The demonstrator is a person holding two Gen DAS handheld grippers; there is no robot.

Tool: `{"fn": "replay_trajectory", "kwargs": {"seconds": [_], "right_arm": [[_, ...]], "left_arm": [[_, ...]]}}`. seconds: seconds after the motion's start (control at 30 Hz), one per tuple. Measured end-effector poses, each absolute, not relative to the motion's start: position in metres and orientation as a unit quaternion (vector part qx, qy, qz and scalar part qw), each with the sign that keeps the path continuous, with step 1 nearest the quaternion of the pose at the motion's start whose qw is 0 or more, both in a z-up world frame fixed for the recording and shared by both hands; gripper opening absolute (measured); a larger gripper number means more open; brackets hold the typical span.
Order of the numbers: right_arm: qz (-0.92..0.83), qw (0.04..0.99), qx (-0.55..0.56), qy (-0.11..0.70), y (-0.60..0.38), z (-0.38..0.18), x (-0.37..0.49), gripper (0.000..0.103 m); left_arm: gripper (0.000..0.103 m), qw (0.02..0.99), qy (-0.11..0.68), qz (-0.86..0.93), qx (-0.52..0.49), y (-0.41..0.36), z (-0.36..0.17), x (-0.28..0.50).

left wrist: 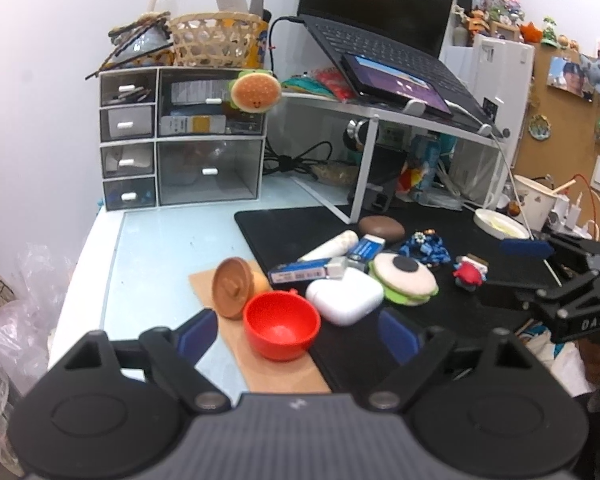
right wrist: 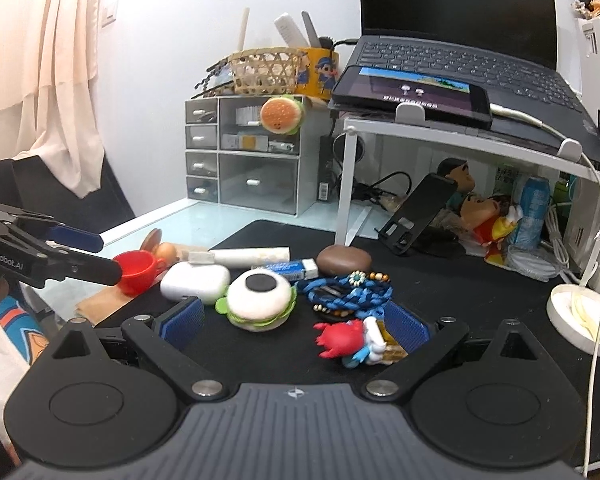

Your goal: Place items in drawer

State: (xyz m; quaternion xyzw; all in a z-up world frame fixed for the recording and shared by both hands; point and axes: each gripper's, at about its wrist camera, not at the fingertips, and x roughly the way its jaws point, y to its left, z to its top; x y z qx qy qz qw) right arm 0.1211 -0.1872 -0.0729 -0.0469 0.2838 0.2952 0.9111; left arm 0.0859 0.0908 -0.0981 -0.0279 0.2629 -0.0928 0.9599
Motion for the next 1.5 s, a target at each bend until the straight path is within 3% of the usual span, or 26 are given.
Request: {"fn": "replay_trajectory", "kwargs": {"seconds": [0.4,0.6,1.17,1.5], "right_arm": [[0.287,0.906,-0.025,0.310,-0.199,-0.078,0.113,0.099],[0.296,0.900,-0.015,0.320,-0.202,-0.085,0.110,0.099],[0.280,0.904,-0.009,0.322,-0.216,-0.093,0.115,0.099],[0.280,0.905,-0.002,0.322,-0.221,-0.097,0.118,0.099]], "left_arm": [[0.093,0.956,0.272,-0.102,-0.025,0.077,-0.098,0.087],[0.086,0.961,0.259,-0.083,-0.040,0.082,-0.097,0.087],[0.083,0.961,0.266,-0.076,-0.024,0.085,-0.100,0.089],[0.089,0.962,0.264,-0.062,-0.006,0.090,-0.097,0.089]]}}
